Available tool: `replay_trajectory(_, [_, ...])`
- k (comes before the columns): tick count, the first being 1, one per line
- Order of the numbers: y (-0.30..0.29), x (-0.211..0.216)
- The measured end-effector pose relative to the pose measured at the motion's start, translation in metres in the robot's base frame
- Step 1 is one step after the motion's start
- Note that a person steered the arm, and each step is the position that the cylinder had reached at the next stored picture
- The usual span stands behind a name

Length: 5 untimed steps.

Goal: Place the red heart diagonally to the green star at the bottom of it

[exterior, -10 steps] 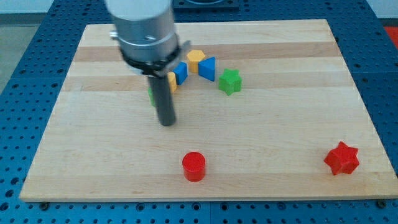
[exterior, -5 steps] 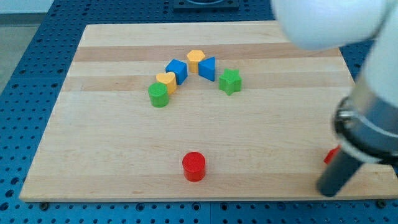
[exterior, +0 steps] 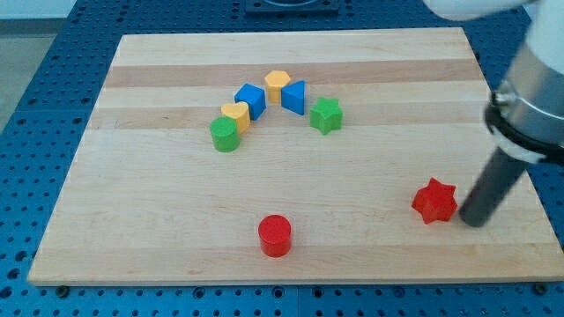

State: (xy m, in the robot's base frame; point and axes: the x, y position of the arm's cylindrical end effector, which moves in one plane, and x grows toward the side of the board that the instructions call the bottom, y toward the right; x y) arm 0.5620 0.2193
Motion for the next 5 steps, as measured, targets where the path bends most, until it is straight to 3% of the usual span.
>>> replay_trajectory(1, [0.008, 0.015])
replay_trajectory(2, [-0.013, -0.003])
replay_trajectory(3, [-0.03, 0.013])
replay_trajectory(5, [-0.06, -0.01])
